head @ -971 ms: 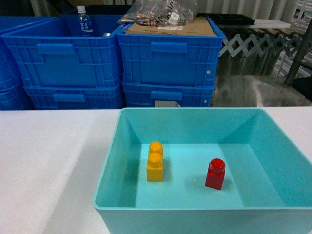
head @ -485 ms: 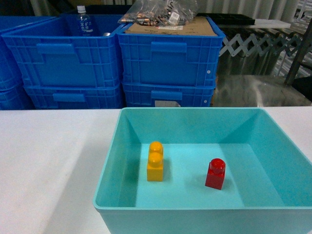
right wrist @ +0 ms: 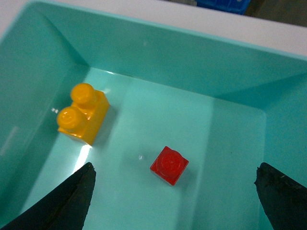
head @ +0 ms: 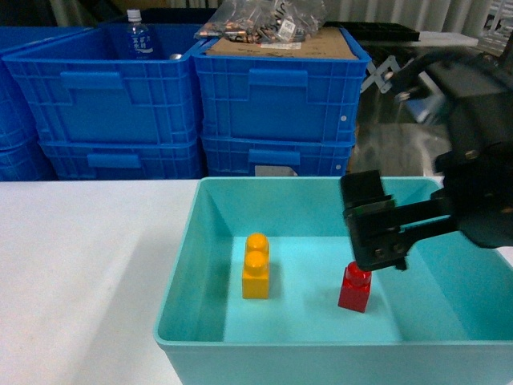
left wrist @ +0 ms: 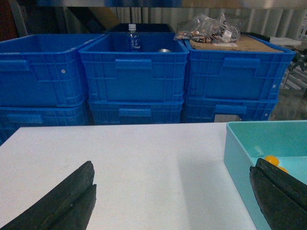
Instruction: Pick red block from blue box to shelf
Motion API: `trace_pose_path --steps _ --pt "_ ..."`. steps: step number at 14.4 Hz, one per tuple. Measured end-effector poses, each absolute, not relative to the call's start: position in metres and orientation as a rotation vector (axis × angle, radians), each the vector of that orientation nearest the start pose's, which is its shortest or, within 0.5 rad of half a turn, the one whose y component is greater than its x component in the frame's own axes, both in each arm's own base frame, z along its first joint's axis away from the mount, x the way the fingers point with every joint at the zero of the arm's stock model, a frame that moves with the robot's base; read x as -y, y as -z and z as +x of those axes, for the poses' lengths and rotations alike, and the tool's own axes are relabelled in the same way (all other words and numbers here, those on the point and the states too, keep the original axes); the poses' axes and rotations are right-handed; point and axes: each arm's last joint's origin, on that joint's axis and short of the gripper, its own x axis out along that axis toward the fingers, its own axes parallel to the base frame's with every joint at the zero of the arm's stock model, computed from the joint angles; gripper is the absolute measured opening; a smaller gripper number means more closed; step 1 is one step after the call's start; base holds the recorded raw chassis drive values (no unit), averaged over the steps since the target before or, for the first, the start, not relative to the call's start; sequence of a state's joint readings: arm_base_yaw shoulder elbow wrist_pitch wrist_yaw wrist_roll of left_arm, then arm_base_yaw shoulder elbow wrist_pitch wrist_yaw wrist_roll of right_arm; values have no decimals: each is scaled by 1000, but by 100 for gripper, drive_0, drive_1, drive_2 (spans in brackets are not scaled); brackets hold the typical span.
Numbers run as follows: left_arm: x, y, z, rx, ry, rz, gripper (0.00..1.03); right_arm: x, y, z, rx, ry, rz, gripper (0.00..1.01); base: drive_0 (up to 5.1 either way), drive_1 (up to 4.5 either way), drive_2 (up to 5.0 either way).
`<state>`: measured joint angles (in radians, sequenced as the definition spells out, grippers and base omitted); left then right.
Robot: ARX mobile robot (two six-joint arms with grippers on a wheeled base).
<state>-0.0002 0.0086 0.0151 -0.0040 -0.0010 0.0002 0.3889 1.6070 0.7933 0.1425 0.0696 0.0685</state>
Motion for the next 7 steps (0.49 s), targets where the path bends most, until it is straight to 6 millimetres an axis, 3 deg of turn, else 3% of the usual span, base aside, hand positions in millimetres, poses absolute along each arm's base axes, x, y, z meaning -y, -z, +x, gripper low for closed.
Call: trace_pose_path --steps 3,5,7 --pt "0 -168 97 3 -1 0 98 -134 -143 323 -766 -177 -106 98 0 0 0" --pt "0 -168 97 2 0 0 98 -143 -138 345 -775 -97 -102 98 0 0 0" --pt "0 -168 97 2 -1 0 98 -151 -132 354 -805 -99 -92 98 0 0 0"
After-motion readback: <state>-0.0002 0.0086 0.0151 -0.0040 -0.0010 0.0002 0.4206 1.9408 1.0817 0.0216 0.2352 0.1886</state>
